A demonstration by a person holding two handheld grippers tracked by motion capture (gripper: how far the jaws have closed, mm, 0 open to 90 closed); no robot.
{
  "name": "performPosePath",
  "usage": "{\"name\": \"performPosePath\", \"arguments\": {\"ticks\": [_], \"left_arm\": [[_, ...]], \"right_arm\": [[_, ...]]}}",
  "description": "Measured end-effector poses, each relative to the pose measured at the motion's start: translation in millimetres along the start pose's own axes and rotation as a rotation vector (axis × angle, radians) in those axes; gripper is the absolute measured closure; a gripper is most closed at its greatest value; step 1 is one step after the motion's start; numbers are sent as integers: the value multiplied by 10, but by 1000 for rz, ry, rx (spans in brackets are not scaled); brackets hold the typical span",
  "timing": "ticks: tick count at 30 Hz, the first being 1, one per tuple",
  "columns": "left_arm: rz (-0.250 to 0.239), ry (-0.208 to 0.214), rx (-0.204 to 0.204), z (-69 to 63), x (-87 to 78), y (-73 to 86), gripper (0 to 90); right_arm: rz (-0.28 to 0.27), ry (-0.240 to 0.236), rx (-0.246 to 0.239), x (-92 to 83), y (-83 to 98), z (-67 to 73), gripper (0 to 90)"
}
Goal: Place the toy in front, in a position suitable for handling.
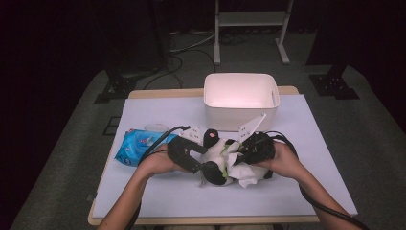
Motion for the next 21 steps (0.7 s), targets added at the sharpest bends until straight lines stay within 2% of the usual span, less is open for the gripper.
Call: {"name": "performPosePath", "arguments": {"ticks": [2,6,10,15,17,21], "left_arm": [[-7,-2,-11,-10,20,5,336],[-5,-15,-4,-14,19,1,336],[1,-11,8,-25,21,-1,336],[-13,13,-7,-54,39,33,338],[-12,23,-7,-70,44,47,345],[-14,26,-6,-78,54,59,345]], "right_arm": [[9,-1,-10,13,-31,17,847],[11,-23,-17,47,-109,54,847],[35,-36,-42,141,-205,63,847],[54,-21,-45,216,-292,11,847],[45,1,-59,216,-321,-14,847],[45,4,-53,228,-353,-79,848]]}}
Point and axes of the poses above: each handheld gripper's, and its own axes: x roughly forward along the jaws, y roughly out of its underside, z roughly to its left, the point moved 1 cm from there along x, roughly forward along the jaws, and after that the axes turned 13 degrees about -y, right-handed, at the moved point
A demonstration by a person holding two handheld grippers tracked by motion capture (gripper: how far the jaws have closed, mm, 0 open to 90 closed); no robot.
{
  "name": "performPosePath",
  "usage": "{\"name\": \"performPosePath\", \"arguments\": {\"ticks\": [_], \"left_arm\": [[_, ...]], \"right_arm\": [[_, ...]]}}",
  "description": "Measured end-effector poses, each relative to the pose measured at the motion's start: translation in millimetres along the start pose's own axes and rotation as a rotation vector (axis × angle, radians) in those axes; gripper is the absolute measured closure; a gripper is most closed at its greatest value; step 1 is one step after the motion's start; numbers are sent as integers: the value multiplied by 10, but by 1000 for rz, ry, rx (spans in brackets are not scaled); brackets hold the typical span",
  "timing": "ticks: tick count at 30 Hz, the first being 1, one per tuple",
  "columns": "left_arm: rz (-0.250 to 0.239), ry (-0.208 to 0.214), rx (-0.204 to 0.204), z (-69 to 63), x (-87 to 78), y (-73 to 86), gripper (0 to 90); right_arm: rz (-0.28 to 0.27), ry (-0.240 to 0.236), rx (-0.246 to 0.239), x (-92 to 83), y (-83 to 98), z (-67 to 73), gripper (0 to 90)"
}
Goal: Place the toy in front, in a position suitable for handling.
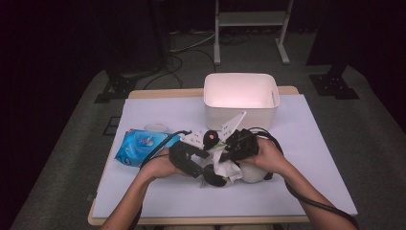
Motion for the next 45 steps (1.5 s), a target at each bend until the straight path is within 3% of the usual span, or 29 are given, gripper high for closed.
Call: {"name": "performPosePath", "arguments": {"ticks": [12,18,30,39,45], "left_arm": [[24,15,33,-46,51,-28,346],[26,20,41,-69,57,-27,348],[30,36,49,-92,61,-26,350],[9,65,37,-128,-6,-83,347],[-20,38,32,-105,-96,-187,344]], "right_arm": [[-5,69,20,-103,-45,-104,847],[-9,72,46,-198,28,-156,847],[9,47,77,-303,142,-155,851],[1,14,89,-307,221,-25,851],[1,5,79,-303,245,67,851]]}}
Point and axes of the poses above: each handheld gripper's, and its own axes: x roughly forward along the jaws, y roughly out of its underside, z roughly to its left, the point moved 1 cm from there along x, roughly forward along the jaws, and after that the axes turned 13 degrees about -y, right-handed, at the moved point
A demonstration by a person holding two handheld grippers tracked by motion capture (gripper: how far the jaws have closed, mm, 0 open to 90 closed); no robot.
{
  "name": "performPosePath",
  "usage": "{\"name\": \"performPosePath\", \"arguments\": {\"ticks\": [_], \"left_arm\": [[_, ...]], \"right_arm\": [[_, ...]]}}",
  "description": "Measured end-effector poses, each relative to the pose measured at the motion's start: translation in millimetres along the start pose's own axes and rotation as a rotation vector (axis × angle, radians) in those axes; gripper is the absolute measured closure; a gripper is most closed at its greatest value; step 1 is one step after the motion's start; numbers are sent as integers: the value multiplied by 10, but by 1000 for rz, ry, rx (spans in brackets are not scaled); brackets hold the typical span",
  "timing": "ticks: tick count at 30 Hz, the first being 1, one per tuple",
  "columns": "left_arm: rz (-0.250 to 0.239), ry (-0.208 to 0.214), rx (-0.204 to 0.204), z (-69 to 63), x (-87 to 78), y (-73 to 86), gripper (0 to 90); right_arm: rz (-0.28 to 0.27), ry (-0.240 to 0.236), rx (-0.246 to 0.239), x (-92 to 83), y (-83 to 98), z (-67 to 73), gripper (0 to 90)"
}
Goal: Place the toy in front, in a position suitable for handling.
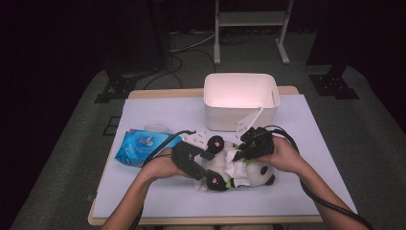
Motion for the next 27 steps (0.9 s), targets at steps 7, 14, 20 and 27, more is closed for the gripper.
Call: {"name": "performPosePath", "arguments": {"ticks": [7,14,20,27], "left_arm": [[11,-20,-14,7,32,-9,345],[39,-24,-10,-3,102,40,348],[27,-40,-29,34,30,108,347],[4,-54,-57,72,16,221,346]], "right_arm": [[-10,-5,-3,12,83,61,851],[-7,0,-4,32,84,70,850],[15,29,-8,67,-9,39,847],[32,37,-13,125,-119,-40,846]]}}
Point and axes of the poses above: each handheld gripper's, and its own axes: x roughly forward along the jaws, y roughly out of its underside, z roughly to its left, the point moved 1 cm from there along x, roughly forward along the jaws, and after that the axes turned 13 degrees about -y, right-handed, at the moved point
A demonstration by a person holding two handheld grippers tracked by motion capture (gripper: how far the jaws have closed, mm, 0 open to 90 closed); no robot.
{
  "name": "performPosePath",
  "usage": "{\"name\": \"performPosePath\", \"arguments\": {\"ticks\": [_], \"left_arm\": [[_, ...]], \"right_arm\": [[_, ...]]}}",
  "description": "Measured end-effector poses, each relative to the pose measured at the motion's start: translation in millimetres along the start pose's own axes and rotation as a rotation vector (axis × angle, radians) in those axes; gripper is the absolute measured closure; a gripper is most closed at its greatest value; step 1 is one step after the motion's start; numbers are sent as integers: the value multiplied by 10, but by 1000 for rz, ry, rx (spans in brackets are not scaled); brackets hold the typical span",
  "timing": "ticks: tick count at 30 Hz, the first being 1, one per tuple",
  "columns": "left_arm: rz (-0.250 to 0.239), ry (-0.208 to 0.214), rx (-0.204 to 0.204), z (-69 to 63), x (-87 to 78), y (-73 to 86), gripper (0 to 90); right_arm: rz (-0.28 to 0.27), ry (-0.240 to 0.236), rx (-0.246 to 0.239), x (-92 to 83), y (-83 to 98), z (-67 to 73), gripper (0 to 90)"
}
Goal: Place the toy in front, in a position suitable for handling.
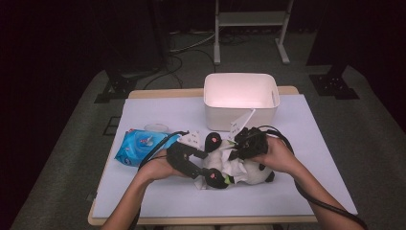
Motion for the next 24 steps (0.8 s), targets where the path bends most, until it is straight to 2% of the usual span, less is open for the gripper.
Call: {"name": "performPosePath", "arguments": {"ticks": [2,9,14,16,19,24], "left_arm": [[-7,-1,-13,8,15,17,339],[-12,-26,0,-5,20,3,336],[-5,-39,4,-12,23,-13,329],[3,-36,9,-23,27,-12,328],[0,-37,2,-23,28,-11,329],[0,-31,11,-22,38,-21,330]], "right_arm": [[2,-3,-2,21,-32,0,846],[19,-22,-27,118,-132,35,845],[24,-70,-30,196,-186,68,845],[35,-89,-45,253,-201,71,845],[39,-90,-40,263,-208,55,847],[8,-59,-30,150,-212,14,847]]}}
Point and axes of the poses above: each handheld gripper's, and its own axes: x roughly forward along the jaws, y roughly out of its underside, z roughly to its left, the point moved 1 cm from there along x, roughly forward along the jaws, and after that the axes turned 13 degrees about -y, right-handed, at the moved point
